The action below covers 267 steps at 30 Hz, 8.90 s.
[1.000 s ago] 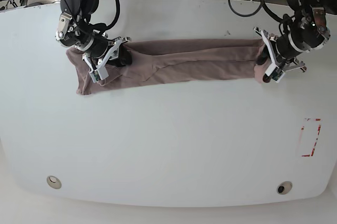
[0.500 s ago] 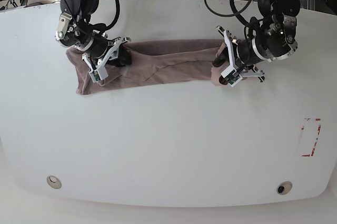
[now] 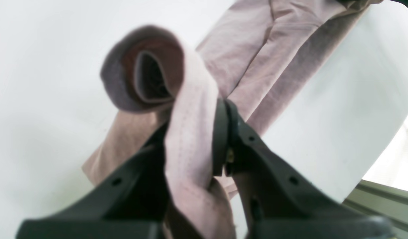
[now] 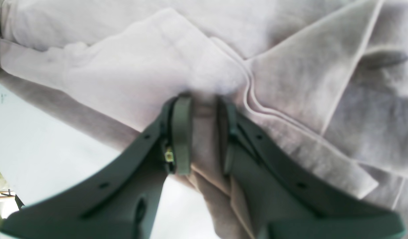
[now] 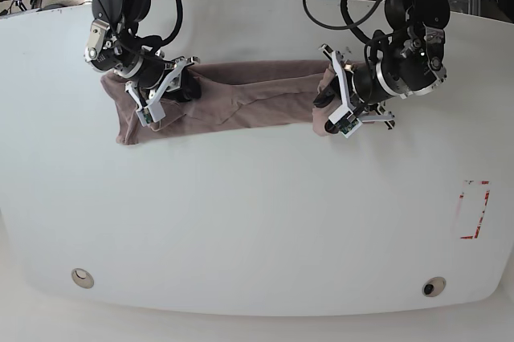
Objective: Fold the T-shirt properly
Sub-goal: 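Release the left gripper and move it inward to grasp the strip's middle, then move the right gripper to the strip's end and grasp it, then fold the strip end with the right gripper over toward the left gripper, then regrasp the folded bundle with both grippers and fold it over again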
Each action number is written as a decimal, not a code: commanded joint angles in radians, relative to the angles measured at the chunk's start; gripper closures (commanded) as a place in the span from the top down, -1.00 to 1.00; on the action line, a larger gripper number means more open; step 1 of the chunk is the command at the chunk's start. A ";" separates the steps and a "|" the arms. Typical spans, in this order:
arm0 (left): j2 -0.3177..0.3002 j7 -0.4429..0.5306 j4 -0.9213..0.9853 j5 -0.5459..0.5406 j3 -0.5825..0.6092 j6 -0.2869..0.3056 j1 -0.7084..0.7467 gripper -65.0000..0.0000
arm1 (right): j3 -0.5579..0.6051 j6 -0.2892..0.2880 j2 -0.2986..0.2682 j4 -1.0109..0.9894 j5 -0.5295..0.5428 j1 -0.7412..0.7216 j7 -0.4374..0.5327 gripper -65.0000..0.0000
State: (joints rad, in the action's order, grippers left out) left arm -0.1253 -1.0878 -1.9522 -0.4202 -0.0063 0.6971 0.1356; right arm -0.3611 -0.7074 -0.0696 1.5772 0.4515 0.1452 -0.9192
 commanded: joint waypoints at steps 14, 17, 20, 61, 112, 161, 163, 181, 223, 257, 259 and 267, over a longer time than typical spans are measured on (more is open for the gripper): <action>0.083 -0.085 -0.019 -0.029 -0.002 -0.004 -0.073 0.03 | 0.001 0.009 -0.006 0.007 -0.027 -0.003 -0.025 -0.60; 0.120 -0.145 -0.036 -0.041 -0.002 0.000 -0.083 0.03 | 0.001 0.009 -0.006 0.012 -0.027 0.000 -0.027 -0.60; 0.123 -0.187 -0.037 -0.079 -0.007 0.000 -0.100 0.03 | 0.000 0.009 -0.006 0.010 -0.027 -0.002 -0.027 -0.60; -0.032 0.045 0.089 0.111 -0.065 0.001 -0.024 0.02 | -0.505 0.009 -0.286 -0.331 0.441 -0.183 -0.335 0.57; -0.017 0.045 0.388 0.080 -0.251 0.001 -0.087 -0.68 | -0.270 0.009 -0.120 -0.157 0.425 -0.158 -0.245 -1.00; 0.180 -0.019 0.351 0.076 -0.145 0.001 -0.032 -0.67 | 0.165 0.110 0.212 0.404 0.418 -0.003 -0.289 -1.00; 0.183 -0.019 0.351 0.076 -0.145 0.001 -0.032 -0.66 | 0.179 0.110 0.212 0.369 0.396 -0.014 -0.283 -1.00; 0.181 -0.015 0.291 0.076 -0.146 0.001 -0.032 -0.27 | 0.342 0.113 0.115 0.276 0.379 -0.022 -0.145 0.46; -0.231 -0.012 0.052 -0.053 -0.432 0.001 0.066 -0.22 | 0.623 0.113 0.047 -0.200 0.267 -0.180 0.068 -0.59; 0.029 0.087 0.165 0.386 0.176 0.001 -0.043 -0.23 | 0.357 0.101 -0.149 -0.148 0.053 -0.267 0.108 -0.60; 0.016 0.088 0.187 0.384 0.176 0.001 -0.060 -0.23 | 0.357 0.101 -0.149 -0.173 0.023 -0.263 0.148 -0.60; -0.024 0.090 0.340 0.384 0.207 0.001 -0.207 -0.23 | 0.353 0.107 -0.195 -0.137 -0.010 -0.135 0.243 -0.60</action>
State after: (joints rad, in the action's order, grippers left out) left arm -0.1379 -0.9936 -1.6333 -0.0597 0.1905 0.7078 -0.0410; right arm -0.0010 -0.6060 -0.2428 1.3983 0.4480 -0.0097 -0.6823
